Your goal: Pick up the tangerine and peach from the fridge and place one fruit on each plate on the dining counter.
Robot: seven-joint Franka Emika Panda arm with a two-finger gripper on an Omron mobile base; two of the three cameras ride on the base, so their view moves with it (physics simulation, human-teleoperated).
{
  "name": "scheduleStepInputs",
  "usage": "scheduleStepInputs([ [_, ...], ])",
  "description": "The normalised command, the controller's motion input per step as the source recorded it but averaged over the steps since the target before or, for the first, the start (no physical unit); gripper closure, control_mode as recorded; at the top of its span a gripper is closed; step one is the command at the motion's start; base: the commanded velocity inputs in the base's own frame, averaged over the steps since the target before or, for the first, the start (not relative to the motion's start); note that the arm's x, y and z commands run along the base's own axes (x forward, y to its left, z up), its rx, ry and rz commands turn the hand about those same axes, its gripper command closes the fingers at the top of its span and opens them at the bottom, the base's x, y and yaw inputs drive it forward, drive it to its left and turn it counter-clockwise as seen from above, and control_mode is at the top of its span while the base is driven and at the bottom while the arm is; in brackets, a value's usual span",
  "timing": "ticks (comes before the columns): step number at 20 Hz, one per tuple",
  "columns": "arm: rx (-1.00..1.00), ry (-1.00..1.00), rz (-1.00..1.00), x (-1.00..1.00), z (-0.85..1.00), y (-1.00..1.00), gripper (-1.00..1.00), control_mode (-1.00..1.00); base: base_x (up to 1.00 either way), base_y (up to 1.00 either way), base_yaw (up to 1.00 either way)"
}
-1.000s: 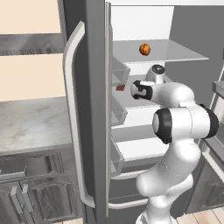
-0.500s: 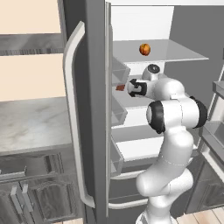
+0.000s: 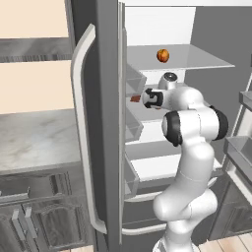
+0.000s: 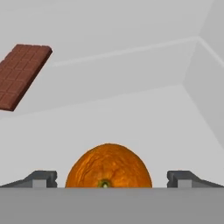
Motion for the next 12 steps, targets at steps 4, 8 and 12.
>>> scheduleStepInputs([
  [4, 0.00, 0.05, 0.00, 0.00, -0.16, 0.00, -1.00, -1.00, 0.00, 0.00, 0.00],
  [8, 0.00, 0.04, 0.00, 0.00, -0.11, 0.01, 1.00, -1.00, 0.00, 0.00, 0.00],
  [12, 0.00, 0.01, 0.00, 0.00, -0.07, 0.01, 1.00, -1.00, 0.00, 0.00, 0.00],
])
